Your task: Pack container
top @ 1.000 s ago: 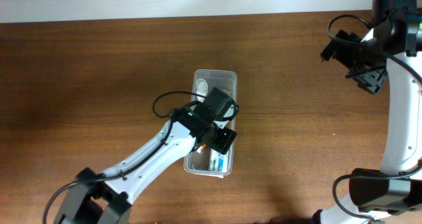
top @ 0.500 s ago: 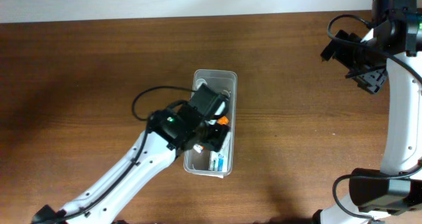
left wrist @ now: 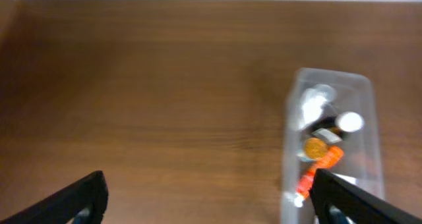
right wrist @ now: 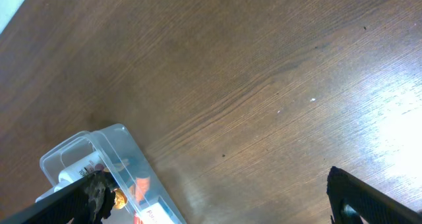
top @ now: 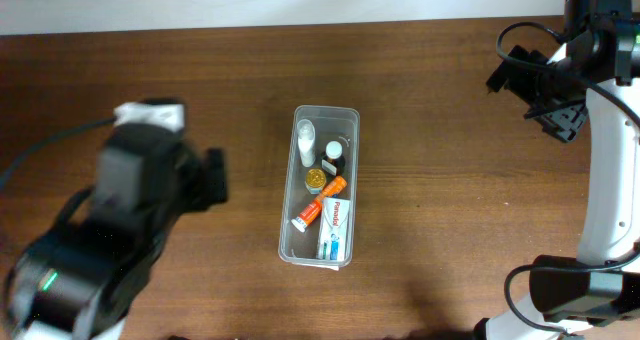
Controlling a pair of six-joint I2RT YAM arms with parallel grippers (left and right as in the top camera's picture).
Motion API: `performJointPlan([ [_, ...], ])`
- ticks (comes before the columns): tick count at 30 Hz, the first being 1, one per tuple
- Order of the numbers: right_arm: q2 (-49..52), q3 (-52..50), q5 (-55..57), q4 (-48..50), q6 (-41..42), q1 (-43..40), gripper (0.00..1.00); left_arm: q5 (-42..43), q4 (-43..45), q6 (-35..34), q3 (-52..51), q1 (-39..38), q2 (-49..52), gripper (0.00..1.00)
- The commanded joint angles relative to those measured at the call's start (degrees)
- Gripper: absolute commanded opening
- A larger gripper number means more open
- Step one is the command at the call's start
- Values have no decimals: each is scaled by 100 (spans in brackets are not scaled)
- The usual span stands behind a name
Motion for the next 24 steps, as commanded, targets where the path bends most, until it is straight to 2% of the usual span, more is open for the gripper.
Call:
performJointPlan([
  [1, -151, -20, -7, 0, 9, -15, 98, -289, -323, -37, -13, 411, -234, 100],
  [6, -151, -20, -7, 0, 9, -15, 99, -284, -704, -35, -13, 649, -442, 99],
  [24, -153, -20, -7, 0, 9, -15, 98, -116, -726, -37, -13, 651, -396, 99],
])
